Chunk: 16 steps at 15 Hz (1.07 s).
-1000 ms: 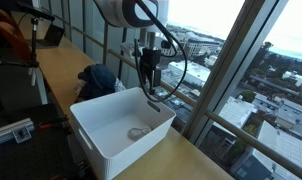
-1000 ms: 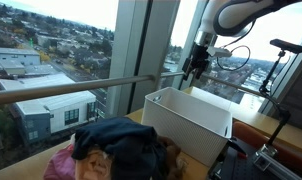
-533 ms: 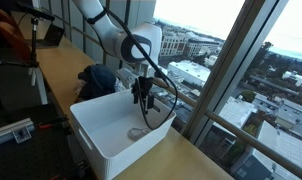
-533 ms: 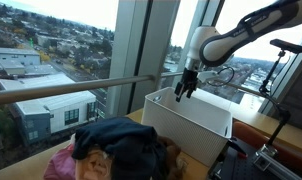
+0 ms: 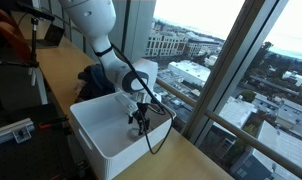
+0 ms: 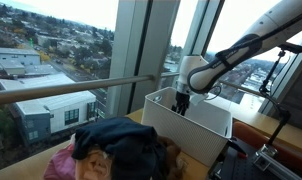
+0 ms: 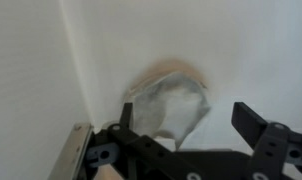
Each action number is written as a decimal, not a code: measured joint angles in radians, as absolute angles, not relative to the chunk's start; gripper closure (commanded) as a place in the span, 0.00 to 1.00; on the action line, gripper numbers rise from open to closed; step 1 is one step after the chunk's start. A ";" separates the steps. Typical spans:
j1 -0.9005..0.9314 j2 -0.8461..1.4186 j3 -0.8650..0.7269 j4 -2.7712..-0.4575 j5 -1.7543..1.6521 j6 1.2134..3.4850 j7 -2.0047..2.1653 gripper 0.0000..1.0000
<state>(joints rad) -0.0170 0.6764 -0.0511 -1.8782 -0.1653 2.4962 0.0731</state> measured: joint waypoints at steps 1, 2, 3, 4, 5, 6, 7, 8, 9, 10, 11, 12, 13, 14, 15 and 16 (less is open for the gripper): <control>-0.015 0.702 -0.051 -1.867 -0.168 2.497 0.066 0.00; -0.013 0.726 -0.051 -1.856 -0.170 2.497 0.061 0.25; -0.012 0.748 -0.052 -1.844 -0.171 2.497 0.055 0.26; -0.012 0.766 -0.053 -1.831 -0.171 2.497 0.047 0.34; -0.011 0.777 -0.055 -1.819 -0.172 2.496 0.040 0.41; -0.011 0.784 -0.059 -1.809 -0.172 2.495 0.033 0.51; -0.011 0.789 -0.063 -1.801 -0.172 2.495 0.027 0.58; -0.011 0.791 -0.066 -1.796 -0.172 2.495 0.024 0.64; -0.011 0.791 -0.069 -1.792 -0.172 2.495 0.022 0.73; -0.011 0.791 -0.071 -1.788 -0.172 2.494 0.021 0.80; -0.011 0.791 -0.072 -1.785 -0.172 2.494 0.021 0.86; -0.011 0.791 -0.073 -1.783 -0.172 2.494 0.021 0.95; -0.011 0.791 -0.074 -1.780 -0.172 2.494 0.021 0.99; -0.011 0.791 -0.075 -1.778 -0.172 2.494 0.021 1.00; -0.011 0.791 -0.076 -1.776 -0.172 2.494 0.021 1.00; -0.011 0.791 -0.078 -1.776 -0.172 2.494 0.021 1.00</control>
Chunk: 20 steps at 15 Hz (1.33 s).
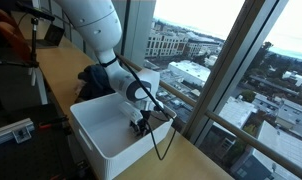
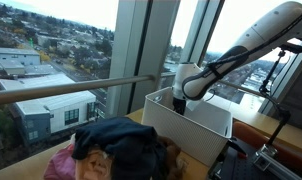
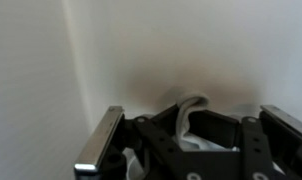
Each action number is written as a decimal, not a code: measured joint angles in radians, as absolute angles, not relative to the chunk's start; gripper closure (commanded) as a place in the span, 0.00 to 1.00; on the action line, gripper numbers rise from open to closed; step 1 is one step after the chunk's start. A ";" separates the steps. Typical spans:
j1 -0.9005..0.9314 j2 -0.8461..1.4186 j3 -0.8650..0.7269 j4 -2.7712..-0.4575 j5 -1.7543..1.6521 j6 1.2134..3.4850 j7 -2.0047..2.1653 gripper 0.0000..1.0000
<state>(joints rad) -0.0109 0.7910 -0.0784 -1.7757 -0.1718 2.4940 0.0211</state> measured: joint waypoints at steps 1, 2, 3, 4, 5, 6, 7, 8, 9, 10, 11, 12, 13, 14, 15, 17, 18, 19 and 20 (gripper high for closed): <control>-0.010 0.790 -0.081 -1.776 -0.172 2.494 0.021 1.00; -0.008 0.786 -0.084 -1.777 -0.172 2.494 0.022 1.00; -0.005 0.778 -0.086 -1.780 -0.172 2.494 0.022 1.00; 0.001 0.761 -0.088 -1.789 -0.172 2.494 0.024 1.00; 0.009 0.737 -0.090 -1.803 -0.172 2.493 0.028 1.00; 0.021 0.702 -0.091 -1.823 -0.173 2.492 0.034 1.00; 0.036 0.659 -0.093 -1.845 -0.176 2.490 0.044 1.00; 0.055 0.612 -0.095 -1.868 -0.184 2.486 0.060 1.00; 0.074 0.565 -0.097 -1.889 -0.198 2.478 0.081 1.00; 0.092 0.517 -0.097 -1.906 -0.215 2.464 0.106 1.00; 0.111 0.468 -0.097 -1.921 -0.233 2.448 0.132 1.00; 0.129 0.422 -0.097 -1.933 -0.252 2.430 0.159 1.00; 0.148 0.374 -0.095 -1.943 -0.270 2.411 0.187 1.00; 0.167 0.329 -0.091 -1.950 -0.290 2.392 0.215 1.00; 0.184 0.286 -0.082 -1.954 -0.306 2.372 0.241 1.00; 0.216 0.207 -0.047 -1.957 -0.333 2.333 0.296 1.00; 0.232 0.175 -0.023 -1.957 -0.341 2.312 0.322 1.00; 0.248 0.146 0.005 -1.957 -0.349 2.287 0.352 1.00; 0.267 0.122 0.038 -1.958 -0.358 2.258 0.385 1.00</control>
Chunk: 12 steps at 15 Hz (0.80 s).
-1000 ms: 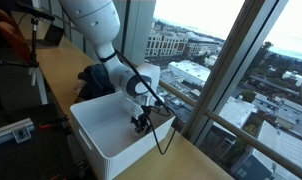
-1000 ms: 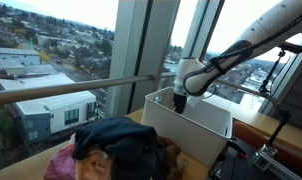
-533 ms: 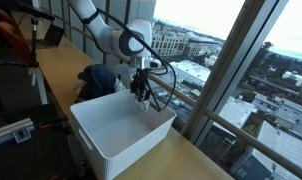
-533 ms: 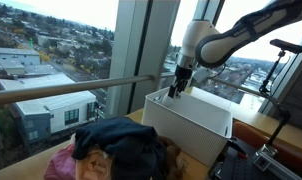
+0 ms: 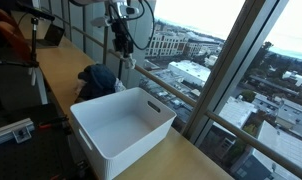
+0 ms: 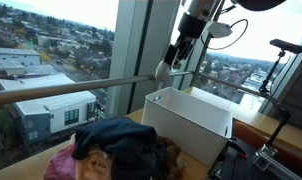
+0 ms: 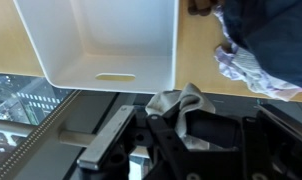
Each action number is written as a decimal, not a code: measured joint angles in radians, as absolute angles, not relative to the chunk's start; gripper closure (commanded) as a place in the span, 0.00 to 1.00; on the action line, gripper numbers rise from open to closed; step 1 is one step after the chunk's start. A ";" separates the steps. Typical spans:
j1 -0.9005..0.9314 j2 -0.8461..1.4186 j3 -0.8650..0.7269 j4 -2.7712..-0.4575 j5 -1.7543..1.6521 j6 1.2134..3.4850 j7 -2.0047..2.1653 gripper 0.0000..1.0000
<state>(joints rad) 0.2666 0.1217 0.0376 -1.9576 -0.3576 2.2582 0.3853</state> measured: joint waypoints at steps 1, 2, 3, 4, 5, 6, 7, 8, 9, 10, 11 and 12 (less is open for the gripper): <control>0.286 0.105 0.071 -1.958 -0.368 2.231 0.423 1.00; 0.305 0.096 0.104 -1.959 -0.375 2.208 0.460 0.75; 0.322 0.093 0.134 -1.959 -0.378 2.188 0.493 0.72; 0.336 0.094 0.161 -1.960 -0.380 2.174 0.523 0.67; 0.347 0.097 0.181 -1.960 -0.381 2.163 0.546 0.60; 0.355 0.101 0.198 -1.961 -0.382 2.153 0.564 0.53; 0.359 0.104 0.210 -1.961 -0.383 2.147 0.577 0.46; 0.361 0.108 0.219 -1.961 -0.383 2.142 0.586 0.38; 0.361 0.110 0.223 -1.961 -0.383 2.140 0.592 0.31; 0.361 0.111 0.223 -1.961 -0.383 2.140 0.594 0.24; 0.360 0.111 0.223 -1.961 -0.383 2.139 0.596 0.16; 0.359 0.111 0.223 -1.961 -0.383 2.139 0.596 0.10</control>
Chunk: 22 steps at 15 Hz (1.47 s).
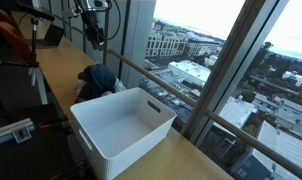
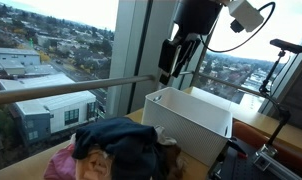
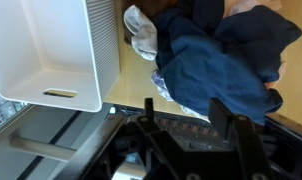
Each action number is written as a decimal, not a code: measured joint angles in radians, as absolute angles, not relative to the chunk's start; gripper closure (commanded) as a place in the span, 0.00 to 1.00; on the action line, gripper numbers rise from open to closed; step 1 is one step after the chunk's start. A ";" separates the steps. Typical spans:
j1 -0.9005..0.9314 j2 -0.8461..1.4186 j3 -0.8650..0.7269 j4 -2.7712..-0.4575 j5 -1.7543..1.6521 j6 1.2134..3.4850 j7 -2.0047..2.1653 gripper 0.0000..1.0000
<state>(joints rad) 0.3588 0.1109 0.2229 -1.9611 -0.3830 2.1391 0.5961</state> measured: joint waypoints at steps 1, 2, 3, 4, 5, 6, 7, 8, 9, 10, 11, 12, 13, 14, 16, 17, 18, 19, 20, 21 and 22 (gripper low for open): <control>0.358 0.111 0.223 -1.961 -0.383 2.139 0.597 0.01; 0.359 0.111 0.223 -1.961 -0.383 2.139 0.597 0.00; 0.359 0.112 0.224 -1.961 -0.383 2.139 0.597 0.00; 0.360 0.113 0.226 -1.961 -0.383 2.139 0.597 0.00; 0.361 0.116 0.231 -1.961 -0.382 2.139 0.596 0.00; 0.363 0.121 0.237 -1.961 -0.381 2.139 0.595 0.00; 0.367 0.128 0.245 -1.960 -0.380 2.139 0.595 0.00; 0.371 0.137 0.251 -1.960 -0.380 2.140 0.595 0.00; 0.377 0.150 0.257 -1.959 -0.380 2.141 0.595 0.00; 0.382 0.164 0.263 -1.958 -0.379 2.141 0.595 0.00; 0.386 0.181 0.267 -1.957 -0.378 2.143 0.595 0.00; 0.390 0.199 0.269 -1.954 -0.376 2.145 0.594 0.00; 0.394 0.221 0.269 -1.948 -0.373 2.147 0.592 0.00; 0.395 0.245 0.269 -1.939 -0.372 2.149 0.591 0.00; 0.395 0.301 0.265 -1.914 -0.367 2.160 0.586 0.00; 0.394 0.332 0.258 -1.897 -0.365 2.165 0.581 0.00; 0.394 0.360 0.249 -1.879 -0.363 2.172 0.575 0.00; 0.393 0.385 0.238 -1.863 -0.361 2.179 0.568 0.00; 0.392 0.408 0.224 -1.847 -0.359 2.182 0.559 0.00; 0.390 0.429 0.208 -1.833 -0.355 2.183 0.551 0.00; 0.389 0.447 0.192 -1.823 -0.350 2.184 0.543 0.25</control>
<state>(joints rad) 0.3887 0.4472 0.1923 -1.8228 -0.3502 2.1838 0.5433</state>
